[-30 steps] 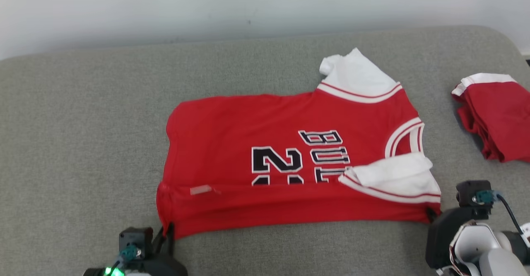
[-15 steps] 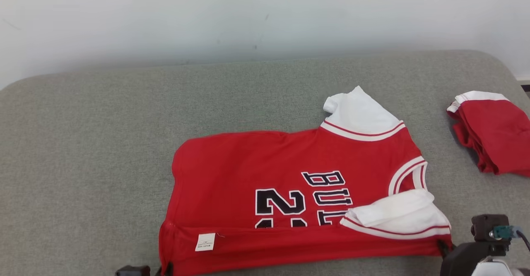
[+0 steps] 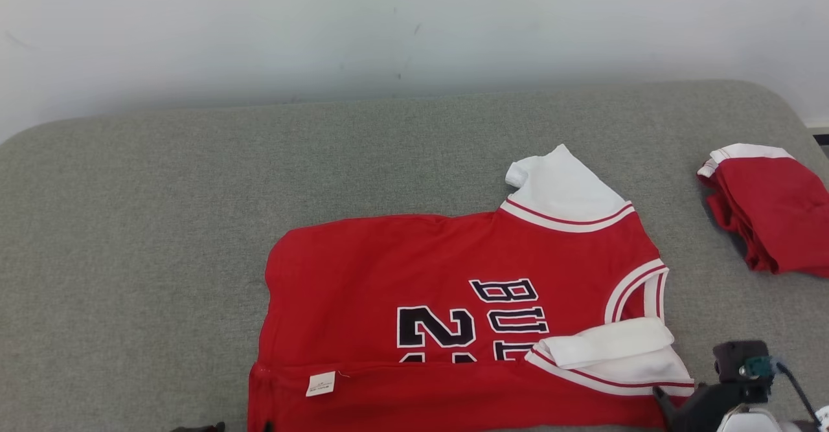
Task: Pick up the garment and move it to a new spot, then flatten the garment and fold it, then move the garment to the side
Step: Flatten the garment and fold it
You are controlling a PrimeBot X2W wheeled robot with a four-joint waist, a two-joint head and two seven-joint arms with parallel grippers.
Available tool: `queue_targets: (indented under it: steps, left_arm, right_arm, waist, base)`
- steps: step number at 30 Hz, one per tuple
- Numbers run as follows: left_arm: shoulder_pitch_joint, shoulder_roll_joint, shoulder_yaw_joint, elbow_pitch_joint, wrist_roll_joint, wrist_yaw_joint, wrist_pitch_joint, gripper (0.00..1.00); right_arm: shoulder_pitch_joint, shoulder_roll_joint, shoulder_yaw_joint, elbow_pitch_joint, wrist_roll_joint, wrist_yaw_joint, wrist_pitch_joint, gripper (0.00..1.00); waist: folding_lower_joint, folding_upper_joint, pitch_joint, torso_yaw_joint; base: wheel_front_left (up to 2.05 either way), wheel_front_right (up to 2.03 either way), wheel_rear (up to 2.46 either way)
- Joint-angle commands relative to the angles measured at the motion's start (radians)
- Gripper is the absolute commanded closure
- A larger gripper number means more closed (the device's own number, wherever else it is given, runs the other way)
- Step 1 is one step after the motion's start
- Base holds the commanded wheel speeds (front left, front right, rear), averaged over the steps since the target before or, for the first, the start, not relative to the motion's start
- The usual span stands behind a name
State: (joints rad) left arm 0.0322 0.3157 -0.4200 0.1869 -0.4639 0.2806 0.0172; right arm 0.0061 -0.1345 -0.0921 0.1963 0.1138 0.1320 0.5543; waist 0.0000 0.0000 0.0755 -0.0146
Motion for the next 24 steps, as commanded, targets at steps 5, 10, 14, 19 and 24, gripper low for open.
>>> queue_targets:
  steps: [5,10,14,19,24]
  left_arm:
    - [-0.040,0.041,0.038,-0.050,-0.025,-0.004,0.039,0.00]
    - [-0.167,0.076,0.064,-0.090,-0.072,-0.030,0.173,0.00]
    - [-0.330,0.063,0.070,-0.052,-0.112,-0.059,0.272,0.00]
    - [-0.522,0.027,0.062,0.063,-0.137,-0.092,0.345,0.00]
    - [-0.661,0.006,0.028,0.171,-0.120,-0.126,0.379,0.00]
  right_arm:
    - [-0.099,-0.078,0.015,-0.051,0.015,-0.003,0.021,0.00]
    - [-0.250,-0.167,0.058,-0.077,0.049,-0.003,0.094,0.00]
    - [-0.393,-0.261,0.159,-0.055,0.084,-0.003,0.152,0.00]
    - [-0.586,-0.332,0.278,0.037,0.159,-0.003,0.159,0.00]
    - [-0.728,-0.375,0.412,0.162,0.164,-0.003,0.103,0.00]
  waist:
    - [0.0000,0.0000,0.002,0.004]
    - [0.0000,0.0000,0.035,0.006]
    - [0.0000,0.0000,0.088,0.016]
    - [0.0000,0.0000,0.164,0.007]
    - [0.0000,0.0000,0.221,-0.002]
  base:
    - [0.00,0.00,0.00]
    - [0.00,0.00,0.00]
    - [0.00,0.00,0.00]
    - [0.00,0.00,0.00]
    - [0.00,0.00,0.00]
